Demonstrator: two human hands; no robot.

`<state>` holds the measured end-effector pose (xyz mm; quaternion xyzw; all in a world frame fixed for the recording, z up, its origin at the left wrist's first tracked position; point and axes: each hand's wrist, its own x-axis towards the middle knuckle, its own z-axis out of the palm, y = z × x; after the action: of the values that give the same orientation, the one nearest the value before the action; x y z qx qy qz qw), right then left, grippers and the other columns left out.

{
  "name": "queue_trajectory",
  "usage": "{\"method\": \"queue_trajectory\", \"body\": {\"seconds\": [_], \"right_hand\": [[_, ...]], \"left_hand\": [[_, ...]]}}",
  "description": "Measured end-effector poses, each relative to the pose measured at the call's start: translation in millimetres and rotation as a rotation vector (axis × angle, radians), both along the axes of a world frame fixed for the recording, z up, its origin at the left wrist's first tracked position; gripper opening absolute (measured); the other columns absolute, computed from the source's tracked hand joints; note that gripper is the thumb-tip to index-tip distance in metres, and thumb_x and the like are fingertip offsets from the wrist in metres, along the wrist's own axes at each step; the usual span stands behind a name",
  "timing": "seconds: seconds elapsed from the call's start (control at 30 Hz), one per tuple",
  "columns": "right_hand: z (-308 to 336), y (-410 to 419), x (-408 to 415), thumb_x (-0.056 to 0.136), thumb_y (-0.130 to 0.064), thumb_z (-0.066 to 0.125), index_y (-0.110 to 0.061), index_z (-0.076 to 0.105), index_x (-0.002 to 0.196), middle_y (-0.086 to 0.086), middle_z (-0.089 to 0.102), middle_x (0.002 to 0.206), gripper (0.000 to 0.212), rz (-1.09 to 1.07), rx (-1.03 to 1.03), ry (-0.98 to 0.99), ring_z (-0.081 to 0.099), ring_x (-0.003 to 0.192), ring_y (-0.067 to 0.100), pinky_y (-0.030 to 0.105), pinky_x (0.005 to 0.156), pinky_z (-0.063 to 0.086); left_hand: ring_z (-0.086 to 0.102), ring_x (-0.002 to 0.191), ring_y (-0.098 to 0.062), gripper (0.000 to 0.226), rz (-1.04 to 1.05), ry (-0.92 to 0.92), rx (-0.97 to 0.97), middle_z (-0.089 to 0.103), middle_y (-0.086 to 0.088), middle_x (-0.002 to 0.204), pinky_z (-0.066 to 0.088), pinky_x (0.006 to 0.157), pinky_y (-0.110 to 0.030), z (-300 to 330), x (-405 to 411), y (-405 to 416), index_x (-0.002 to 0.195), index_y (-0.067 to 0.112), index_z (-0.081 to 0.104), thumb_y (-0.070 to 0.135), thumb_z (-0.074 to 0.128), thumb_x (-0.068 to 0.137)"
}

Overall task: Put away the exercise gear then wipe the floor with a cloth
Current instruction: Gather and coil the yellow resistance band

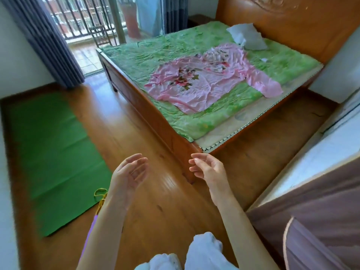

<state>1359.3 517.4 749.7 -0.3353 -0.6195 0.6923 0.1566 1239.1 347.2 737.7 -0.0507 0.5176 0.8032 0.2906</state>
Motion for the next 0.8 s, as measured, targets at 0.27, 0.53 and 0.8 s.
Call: {"method": "queue_trajectory", "body": {"seconds": [0.27, 0.53, 0.8], "right_hand": [[-11, 10, -111, 0.093, -0.015, 0.054, -0.014, 0.067, 0.098, 0.006, 0.070, 0.091, 0.013, 0.225, -0.162, -0.033, 0.066, 0.080, 0.014, 0.021, 0.068, 0.052], [-15, 48, -249, 0.093, -0.017, 0.054, -0.011, 0.066, 0.103, 0.009, 0.069, 0.097, 0.017, 0.560, -0.110, -0.061, 0.066, 0.087, 0.018, 0.024, 0.077, 0.054], [-26, 55, -358, 0.094, -0.017, 0.054, -0.010, 0.065, 0.107, 0.007, 0.068, 0.098, 0.018, 0.822, -0.051, -0.138, 0.065, 0.091, 0.017, 0.026, 0.081, 0.054]], "left_hand": [[0.066, 0.065, -0.010, 0.024, 0.261, -0.076, 0.022, 0.071, 0.002, 0.074, 0.053, 0.061, -0.019, -6, -58, -24, 0.095, 0.012, 0.058, 0.005, 0.036, 0.092], [0.061, 0.086, -0.020, 0.020, 0.506, -0.055, -0.004, 0.063, -0.007, 0.095, 0.054, 0.073, -0.026, -5, -138, -18, 0.103, 0.010, 0.057, 0.008, 0.039, 0.093], [0.066, 0.078, -0.013, 0.022, 0.812, -0.106, -0.006, 0.067, -0.003, 0.090, 0.056, 0.066, -0.020, -27, -174, -27, 0.100, 0.013, 0.060, 0.010, 0.039, 0.095]]}}
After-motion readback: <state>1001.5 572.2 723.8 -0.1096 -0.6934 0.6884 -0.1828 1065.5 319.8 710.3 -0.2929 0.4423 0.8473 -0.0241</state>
